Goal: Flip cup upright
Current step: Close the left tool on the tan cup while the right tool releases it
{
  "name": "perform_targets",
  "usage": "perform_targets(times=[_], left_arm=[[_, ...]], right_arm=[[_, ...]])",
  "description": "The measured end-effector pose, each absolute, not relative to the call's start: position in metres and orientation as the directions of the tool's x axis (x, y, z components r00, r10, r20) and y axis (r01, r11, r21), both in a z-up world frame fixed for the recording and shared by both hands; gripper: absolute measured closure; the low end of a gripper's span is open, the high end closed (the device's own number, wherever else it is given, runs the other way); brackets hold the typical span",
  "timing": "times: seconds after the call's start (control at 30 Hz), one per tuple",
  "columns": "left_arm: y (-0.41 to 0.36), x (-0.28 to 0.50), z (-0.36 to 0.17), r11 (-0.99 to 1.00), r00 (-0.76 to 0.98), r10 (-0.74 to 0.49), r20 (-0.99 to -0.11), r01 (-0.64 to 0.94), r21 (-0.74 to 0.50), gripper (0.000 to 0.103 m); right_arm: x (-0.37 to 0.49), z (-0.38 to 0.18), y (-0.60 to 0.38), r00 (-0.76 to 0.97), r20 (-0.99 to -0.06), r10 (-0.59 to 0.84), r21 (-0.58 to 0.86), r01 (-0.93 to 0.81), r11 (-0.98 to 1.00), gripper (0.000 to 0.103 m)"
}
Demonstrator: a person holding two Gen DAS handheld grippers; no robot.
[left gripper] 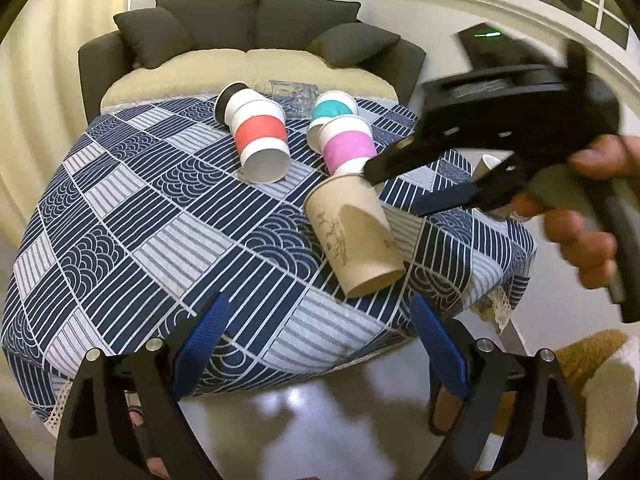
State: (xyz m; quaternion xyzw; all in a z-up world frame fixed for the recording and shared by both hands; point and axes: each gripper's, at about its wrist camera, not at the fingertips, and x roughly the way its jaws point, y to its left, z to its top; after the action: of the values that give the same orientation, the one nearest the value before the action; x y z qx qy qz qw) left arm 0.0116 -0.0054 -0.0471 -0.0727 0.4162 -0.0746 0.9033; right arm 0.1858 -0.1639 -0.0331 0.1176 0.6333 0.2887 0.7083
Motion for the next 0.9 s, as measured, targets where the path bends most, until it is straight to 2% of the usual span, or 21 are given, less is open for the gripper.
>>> perform_targets(times=[0.17, 0.4, 0.63, 0.83, 0.9], left_arm=[[-0.011, 0.030, -0.044, 0.979, 0.628, -0.181, -0.757, 0.044, -0.199, 0.013], [-0.018, 0.078, -0.053, 0.959, 0.526, -0.227, -0.820, -0.026, -0.281, 0.013], [-0.030, 0.120, -0.060, 0.973, 0.402, -0.161, -0.901, -0.086, -0.212, 0.015], [-0.044, 0.138, -0.078, 0.983, 0.310, -0.105, -0.945, -0.113, -0.146, 0.016], [-0.047, 0.142, -0.084, 0.983, 0.285, -0.100, -0.953, -0.118, -0.139, 0.030]], right_arm=[[0.171, -0.013, -0.213, 0.092, -0.746, 0.660, 0.623, -0.253, 0.740, 0.029], [0.141, -0.028, -0.274, 0.152, -0.681, 0.717, 0.677, -0.241, 0.695, 0.029], [0.132, -0.045, -0.291, 0.155, -0.687, 0.710, 0.659, -0.277, 0.699, 0.029], [0.131, -0.039, -0.297, 0.160, -0.652, 0.741, 0.682, -0.305, 0.665, 0.029], [0.132, -0.039, -0.299, 0.155, -0.641, 0.752, 0.695, -0.298, 0.654, 0.029]])
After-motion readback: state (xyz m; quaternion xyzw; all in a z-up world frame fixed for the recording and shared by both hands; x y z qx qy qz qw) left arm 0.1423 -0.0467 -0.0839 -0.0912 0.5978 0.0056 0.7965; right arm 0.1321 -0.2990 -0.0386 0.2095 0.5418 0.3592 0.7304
